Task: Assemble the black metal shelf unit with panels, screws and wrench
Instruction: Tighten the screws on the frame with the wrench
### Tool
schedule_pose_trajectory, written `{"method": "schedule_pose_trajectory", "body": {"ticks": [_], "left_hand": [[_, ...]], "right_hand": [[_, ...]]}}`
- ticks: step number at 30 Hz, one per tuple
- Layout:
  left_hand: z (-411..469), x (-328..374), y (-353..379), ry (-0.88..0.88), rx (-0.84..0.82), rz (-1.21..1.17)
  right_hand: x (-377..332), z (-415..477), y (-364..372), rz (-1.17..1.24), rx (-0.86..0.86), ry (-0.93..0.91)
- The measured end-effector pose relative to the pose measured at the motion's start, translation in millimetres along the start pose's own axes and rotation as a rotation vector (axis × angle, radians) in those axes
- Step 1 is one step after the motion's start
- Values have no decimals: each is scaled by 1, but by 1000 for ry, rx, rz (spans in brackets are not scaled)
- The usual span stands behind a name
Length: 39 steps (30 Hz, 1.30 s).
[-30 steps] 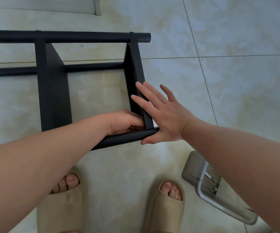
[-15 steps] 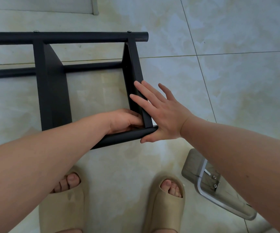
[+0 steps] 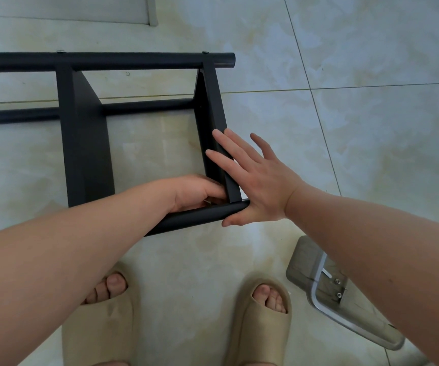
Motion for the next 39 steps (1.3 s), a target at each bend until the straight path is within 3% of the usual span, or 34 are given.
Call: {"method": "schedule_pose_trajectory", "body": {"ticks": [6, 16, 21, 29, 34, 39], "left_hand": [[2, -2, -2, 27, 53, -61], [0, 1, -1, 4, -50, -222], [0, 0, 1, 15, -3, -33], [3, -1, -2, 20, -42, -246], [3, -2, 0, 31, -3, -72], [4, -3, -2, 25, 14, -146]], "right_hand": [[0, 0, 0, -2, 3, -4], [1, 0, 1, -4, 1, -2], [1, 0, 1, 2, 13, -5], [0, 0, 1, 3, 1, -1], [0, 0, 1, -3, 1, -3], [0, 0, 1, -6, -1, -3]]}}
Point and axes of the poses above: each hand's wrist, its own z-axis towards the middle knuckle, its own y-axis out of the palm, x = y × z, the point moved 1 cm from there along z, towards the middle knuckle, and after that the axes turned 1 degree about z, right-handed, at the moved point
